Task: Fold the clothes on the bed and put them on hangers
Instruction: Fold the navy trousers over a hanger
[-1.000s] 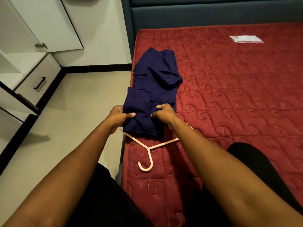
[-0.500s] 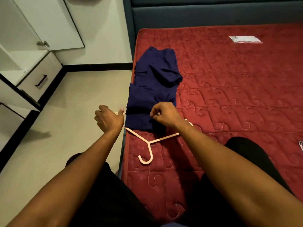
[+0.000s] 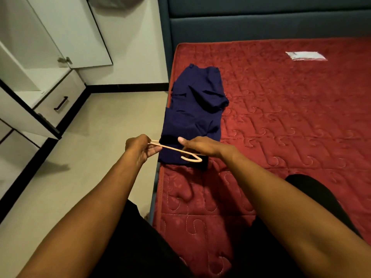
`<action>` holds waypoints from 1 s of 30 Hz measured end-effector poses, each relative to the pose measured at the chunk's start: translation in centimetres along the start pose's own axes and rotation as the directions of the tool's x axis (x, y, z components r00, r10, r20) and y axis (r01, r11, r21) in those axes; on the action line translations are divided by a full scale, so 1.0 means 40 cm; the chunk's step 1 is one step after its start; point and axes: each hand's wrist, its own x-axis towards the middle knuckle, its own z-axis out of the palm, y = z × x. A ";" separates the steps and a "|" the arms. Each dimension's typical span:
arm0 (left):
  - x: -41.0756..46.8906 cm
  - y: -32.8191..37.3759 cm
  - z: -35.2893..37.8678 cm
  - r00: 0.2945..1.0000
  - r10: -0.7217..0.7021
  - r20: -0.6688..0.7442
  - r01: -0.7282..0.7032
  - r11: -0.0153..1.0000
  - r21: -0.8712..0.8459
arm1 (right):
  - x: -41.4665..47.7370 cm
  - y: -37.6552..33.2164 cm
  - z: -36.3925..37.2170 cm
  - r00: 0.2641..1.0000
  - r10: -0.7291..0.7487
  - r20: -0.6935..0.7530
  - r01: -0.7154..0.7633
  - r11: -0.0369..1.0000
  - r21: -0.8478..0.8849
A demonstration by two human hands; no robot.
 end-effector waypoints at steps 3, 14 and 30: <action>0.029 0.030 0.007 0.996 -0.064 0.066 0.072 0.989 -0.128 | -0.024 0.012 -0.057 0.998 -0.031 0.045 0.020 0.976 0.218; 0.067 -0.031 0.060 0.960 0.226 -0.167 -0.176 0.947 0.267 | 0.060 0.073 -0.118 0.812 0.061 -0.580 0.221 0.888 0.403; 0.076 -0.091 0.008 0.936 0.347 0.064 -0.296 0.674 0.677 | 0.067 0.105 0.044 0.644 0.376 -0.666 -0.345 0.920 0.187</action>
